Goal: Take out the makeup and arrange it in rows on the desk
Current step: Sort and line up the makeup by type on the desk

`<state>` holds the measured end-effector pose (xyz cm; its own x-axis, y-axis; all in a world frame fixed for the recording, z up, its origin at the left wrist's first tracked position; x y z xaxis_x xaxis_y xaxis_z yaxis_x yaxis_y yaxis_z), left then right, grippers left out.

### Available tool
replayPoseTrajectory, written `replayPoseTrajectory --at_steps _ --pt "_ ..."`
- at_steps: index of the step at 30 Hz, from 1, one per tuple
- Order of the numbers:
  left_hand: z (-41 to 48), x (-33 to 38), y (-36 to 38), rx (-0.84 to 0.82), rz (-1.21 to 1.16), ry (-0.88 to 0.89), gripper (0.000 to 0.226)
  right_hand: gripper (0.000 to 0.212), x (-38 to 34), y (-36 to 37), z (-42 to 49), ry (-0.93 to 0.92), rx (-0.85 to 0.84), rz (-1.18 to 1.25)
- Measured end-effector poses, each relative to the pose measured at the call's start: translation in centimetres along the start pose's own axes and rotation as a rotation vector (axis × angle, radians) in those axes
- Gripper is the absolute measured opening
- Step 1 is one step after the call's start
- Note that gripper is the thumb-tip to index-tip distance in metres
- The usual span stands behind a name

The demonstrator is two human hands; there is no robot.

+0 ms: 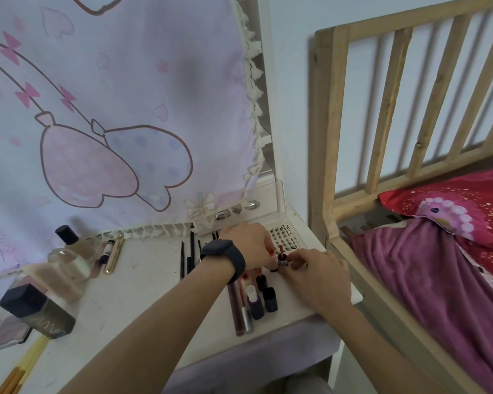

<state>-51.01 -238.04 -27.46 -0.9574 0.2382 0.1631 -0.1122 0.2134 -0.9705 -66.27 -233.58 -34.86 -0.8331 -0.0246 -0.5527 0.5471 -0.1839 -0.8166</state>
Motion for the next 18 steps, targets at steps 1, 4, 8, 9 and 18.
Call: replayPoseTrajectory --at_steps 1,4,8,9,18 --pt "-0.1 0.0 -0.1 -0.008 -0.01 0.0 0.031 0.038 0.0 0.0 0.0 0.0 -0.002 -0.002" --pt "-0.3 -0.1 -0.7 -0.006 -0.045 0.007 0.03 0.037 0.0 -0.1 -0.1 0.01 -0.019 0.04" --pt "-1.4 -0.9 -2.6 0.073 -0.082 0.017 0.033 0.034 0.3 -1.5 -1.0 0.007 -0.051 0.122" --pt "-2.0 -1.2 -3.3 0.106 -0.11 0.014 0.032 0.031 0.2 -2.1 -1.5 -0.008 -0.046 0.135" --pt "-10.6 -10.2 -4.9 0.505 -0.343 -0.185 0.019 0.016 -7.3 -6.2 -6.0 -0.365 0.069 0.196"
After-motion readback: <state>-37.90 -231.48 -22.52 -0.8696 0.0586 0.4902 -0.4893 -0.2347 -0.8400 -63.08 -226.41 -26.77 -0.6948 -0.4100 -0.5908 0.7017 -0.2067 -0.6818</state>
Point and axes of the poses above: each hand's wrist, its own z-axis towards the middle knuckle, its own y-axis out of the palm, x = y × z, the point moved 2 cm from there along z, towards the middle knuckle, and after that the axes turned 1 degree about y, right-handed, at the moved point
